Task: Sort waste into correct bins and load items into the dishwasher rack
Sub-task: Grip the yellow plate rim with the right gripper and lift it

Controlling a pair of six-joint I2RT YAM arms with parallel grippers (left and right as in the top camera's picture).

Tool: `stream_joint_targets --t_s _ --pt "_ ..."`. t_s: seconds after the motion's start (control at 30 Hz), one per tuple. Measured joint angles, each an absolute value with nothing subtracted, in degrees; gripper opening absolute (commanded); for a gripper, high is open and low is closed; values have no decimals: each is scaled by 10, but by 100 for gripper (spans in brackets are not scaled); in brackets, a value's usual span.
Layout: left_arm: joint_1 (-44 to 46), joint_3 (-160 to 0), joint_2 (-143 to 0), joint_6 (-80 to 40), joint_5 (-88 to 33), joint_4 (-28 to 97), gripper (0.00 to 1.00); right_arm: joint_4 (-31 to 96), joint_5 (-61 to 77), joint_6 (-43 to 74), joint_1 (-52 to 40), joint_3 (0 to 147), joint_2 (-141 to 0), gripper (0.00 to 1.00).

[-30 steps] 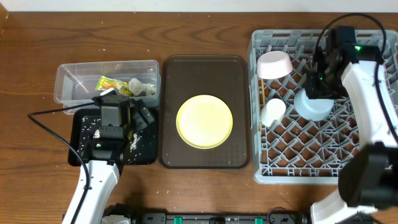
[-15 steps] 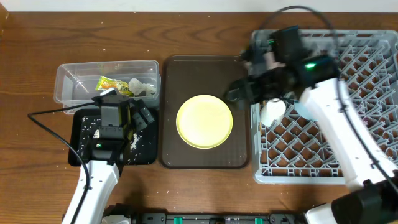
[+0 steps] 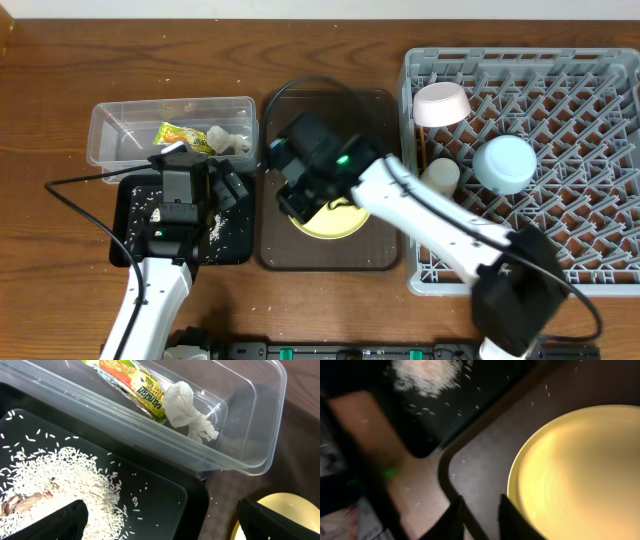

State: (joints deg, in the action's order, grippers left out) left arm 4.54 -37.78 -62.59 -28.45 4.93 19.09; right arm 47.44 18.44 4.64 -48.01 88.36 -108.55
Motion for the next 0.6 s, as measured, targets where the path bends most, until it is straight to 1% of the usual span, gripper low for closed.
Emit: stream_joint_targets --t_s 0.2,0.37,0.6 --pt "45 -378 -626 -284 49 191 98 475 65 96 -525 883 -1139 16" --pt "45 -378 -626 -284 49 191 98 475 28 117 -536 883 -1165 18" --pt "45 -378 -626 -284 49 191 98 475 12 132 -539 882 -1190 18"
